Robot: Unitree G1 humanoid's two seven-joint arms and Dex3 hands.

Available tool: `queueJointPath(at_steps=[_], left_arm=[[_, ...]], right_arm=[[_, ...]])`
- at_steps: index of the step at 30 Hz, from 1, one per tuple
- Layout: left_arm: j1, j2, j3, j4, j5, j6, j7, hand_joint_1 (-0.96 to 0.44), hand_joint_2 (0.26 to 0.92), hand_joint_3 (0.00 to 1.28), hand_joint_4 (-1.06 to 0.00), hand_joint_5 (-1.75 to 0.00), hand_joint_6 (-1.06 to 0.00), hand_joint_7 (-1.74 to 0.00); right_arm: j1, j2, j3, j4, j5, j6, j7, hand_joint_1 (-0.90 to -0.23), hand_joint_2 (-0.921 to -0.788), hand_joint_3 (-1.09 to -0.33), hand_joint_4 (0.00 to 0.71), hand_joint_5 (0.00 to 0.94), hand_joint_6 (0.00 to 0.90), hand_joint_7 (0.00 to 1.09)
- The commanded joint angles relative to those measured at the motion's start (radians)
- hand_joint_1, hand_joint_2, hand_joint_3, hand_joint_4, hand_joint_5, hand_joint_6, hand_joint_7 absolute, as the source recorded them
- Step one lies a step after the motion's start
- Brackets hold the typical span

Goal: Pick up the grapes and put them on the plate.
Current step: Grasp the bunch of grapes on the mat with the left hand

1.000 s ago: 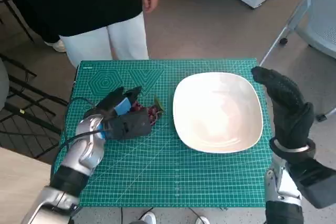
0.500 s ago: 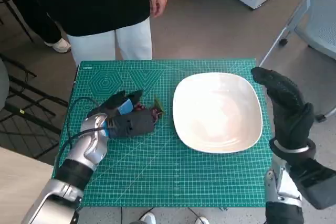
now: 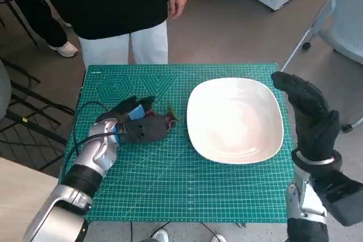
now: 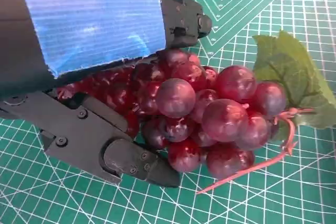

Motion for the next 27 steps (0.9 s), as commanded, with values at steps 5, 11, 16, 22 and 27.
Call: queueJointPath(at_steps=[5,11,16,22,27], left_arm=[[-0.014,-0.022,-0.026,0.092,-0.007,-0.028,0.008,-0.47,0.756,0.0,-0.05,-0.01,-0.22,-0.01],[-0.018,-0.022,-0.025,0.111,-0.014,-0.05,0.032,-0.42,0.755,0.0,-0.09,-0.02,-0.26,-0.03],[-0.01,-0.024,-0.02,0.111,-0.017,-0.058,0.082,-0.23,0.761,0.0,-0.33,-0.05,-0.41,-0.07],[0.024,-0.025,-0.04,0.071,0.014,-0.055,0.179,0.15,0.855,0.06,-0.63,-0.71,-0.65,-0.17],[0.065,-0.006,-0.05,-0.018,0.028,-0.052,0.209,0.33,0.912,0.12,-0.61,-1.22,-0.66,-0.45]], right_arm=[[0.02,-0.003,-0.001,-0.005,-0.003,0.02,-0.003,-0.601,-0.921,-0.719,0.188,0.002,-0.001,0.4],[0.02,-0.004,-0.001,-0.01,-0.003,0.024,-0.002,-0.605,-0.921,-0.718,0.188,0.002,-0.001,0.4],[0.021,-0.003,-0.001,-0.017,-0.002,0.028,-0.002,-0.605,-0.921,-0.718,0.189,0.002,-0.001,0.4],[0.023,-0.003,-0.001,-0.023,-0.003,0.031,-0.003,-0.605,-0.921,-0.718,0.188,0.001,-0.001,0.4],[0.024,-0.002,-0.002,-0.023,-0.003,0.031,-0.003,-0.604,-0.921,-0.717,0.189,0.001,-0.001,0.4]])
